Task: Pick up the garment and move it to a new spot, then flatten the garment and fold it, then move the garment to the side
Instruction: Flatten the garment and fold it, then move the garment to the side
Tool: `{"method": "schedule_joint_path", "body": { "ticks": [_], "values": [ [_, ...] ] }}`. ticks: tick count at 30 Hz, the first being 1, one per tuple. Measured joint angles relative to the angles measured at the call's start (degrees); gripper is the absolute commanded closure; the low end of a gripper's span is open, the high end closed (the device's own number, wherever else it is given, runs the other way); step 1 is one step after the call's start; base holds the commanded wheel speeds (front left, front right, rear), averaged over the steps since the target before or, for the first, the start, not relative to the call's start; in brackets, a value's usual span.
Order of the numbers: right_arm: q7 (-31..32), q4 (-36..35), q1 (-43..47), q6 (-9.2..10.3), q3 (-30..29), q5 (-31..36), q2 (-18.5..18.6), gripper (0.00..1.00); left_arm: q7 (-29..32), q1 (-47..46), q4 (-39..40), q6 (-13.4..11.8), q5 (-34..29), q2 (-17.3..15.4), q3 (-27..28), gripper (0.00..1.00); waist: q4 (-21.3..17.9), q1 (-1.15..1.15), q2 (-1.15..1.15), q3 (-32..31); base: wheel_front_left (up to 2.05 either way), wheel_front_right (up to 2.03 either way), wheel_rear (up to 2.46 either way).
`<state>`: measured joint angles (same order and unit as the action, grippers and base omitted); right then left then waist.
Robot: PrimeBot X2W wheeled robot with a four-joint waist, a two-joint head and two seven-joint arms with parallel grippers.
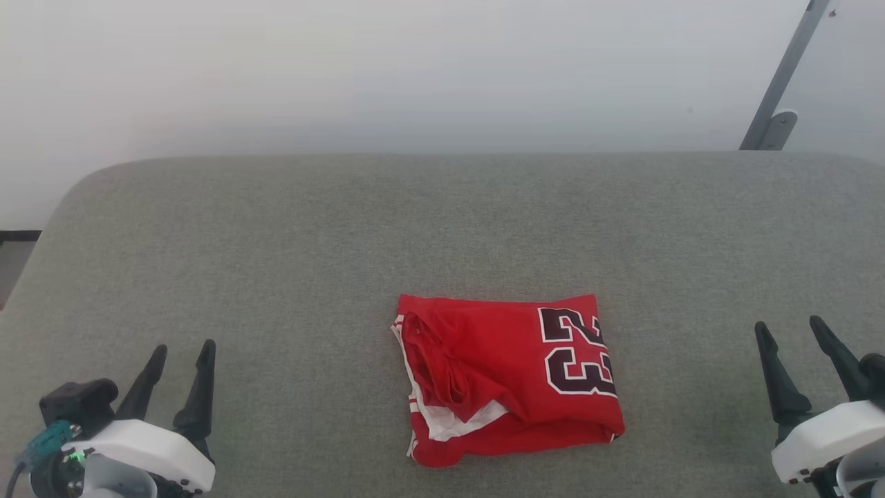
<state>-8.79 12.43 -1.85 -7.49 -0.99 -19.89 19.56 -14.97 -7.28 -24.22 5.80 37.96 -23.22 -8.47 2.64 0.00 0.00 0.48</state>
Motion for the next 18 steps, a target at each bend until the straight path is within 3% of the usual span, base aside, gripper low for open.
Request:
{"method": "schedule_joint_path", "body": {
  "ticks": [18],
  "values": [
    [2.13, -2.81, 1.29, 0.00, -0.52, 1.76, -0.92, 0.00, 0.00, 0.04, 0.63, 0.03, -0.65, 0.69, 0.24, 0.00, 1.46, 0.00, 0.00, 0.55, 0.00, 0.00, 0.00]
  ]
}}
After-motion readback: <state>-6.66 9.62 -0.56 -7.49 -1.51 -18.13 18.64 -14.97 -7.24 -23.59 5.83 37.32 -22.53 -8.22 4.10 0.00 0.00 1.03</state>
